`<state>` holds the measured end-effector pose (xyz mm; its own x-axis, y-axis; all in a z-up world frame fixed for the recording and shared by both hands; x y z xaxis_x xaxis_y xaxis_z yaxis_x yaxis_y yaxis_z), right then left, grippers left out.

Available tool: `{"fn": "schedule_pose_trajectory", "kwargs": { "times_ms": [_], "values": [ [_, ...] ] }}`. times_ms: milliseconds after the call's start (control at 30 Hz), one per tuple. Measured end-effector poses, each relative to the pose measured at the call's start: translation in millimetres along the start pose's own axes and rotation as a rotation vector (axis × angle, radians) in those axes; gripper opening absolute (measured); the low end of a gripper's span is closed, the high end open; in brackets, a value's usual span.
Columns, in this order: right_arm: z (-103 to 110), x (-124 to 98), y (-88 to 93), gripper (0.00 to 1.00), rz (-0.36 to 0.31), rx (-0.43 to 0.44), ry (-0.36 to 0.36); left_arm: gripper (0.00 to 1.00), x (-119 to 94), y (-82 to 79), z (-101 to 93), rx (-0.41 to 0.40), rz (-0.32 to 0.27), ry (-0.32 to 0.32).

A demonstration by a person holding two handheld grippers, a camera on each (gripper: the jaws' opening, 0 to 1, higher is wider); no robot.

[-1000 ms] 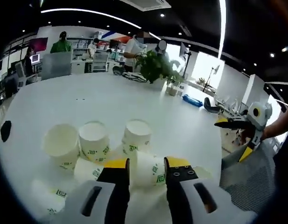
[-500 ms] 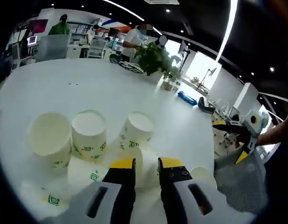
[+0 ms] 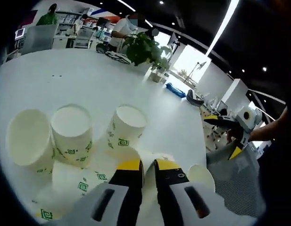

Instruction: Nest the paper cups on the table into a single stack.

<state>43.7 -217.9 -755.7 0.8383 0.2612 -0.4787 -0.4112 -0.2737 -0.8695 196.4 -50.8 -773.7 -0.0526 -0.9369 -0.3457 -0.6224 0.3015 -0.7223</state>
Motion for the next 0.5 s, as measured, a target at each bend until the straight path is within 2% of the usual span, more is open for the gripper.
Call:
{"fn": "schedule_pose_trajectory", "kwargs": {
  "times_ms": [267, 500],
  "values": [
    [0, 0, 1.3, 0.92, 0.003, -0.007, -0.002, 0.00, -3, -10.7, -12.0, -0.050, -0.062, 0.077],
    [1, 0, 0.3, 0.92, -0.001, -0.013, 0.000, 0.00, 1, -5.5, -25.1, -0.041, -0.014, 0.110]
  ]
}}
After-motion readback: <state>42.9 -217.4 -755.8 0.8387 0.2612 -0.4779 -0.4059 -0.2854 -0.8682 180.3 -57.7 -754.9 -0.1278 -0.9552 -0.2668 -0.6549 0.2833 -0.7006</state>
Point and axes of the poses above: the point that each gripper's makers call its tool centre point, and the gripper's own axes: x roughly forward along the fingers, z roughly to its left, y roughly out of its underside, the point moved 2 cm from there along -x, roughly backward along the fingers, and after that the axes turned 14 degrees about y, right-handed, at the moved point
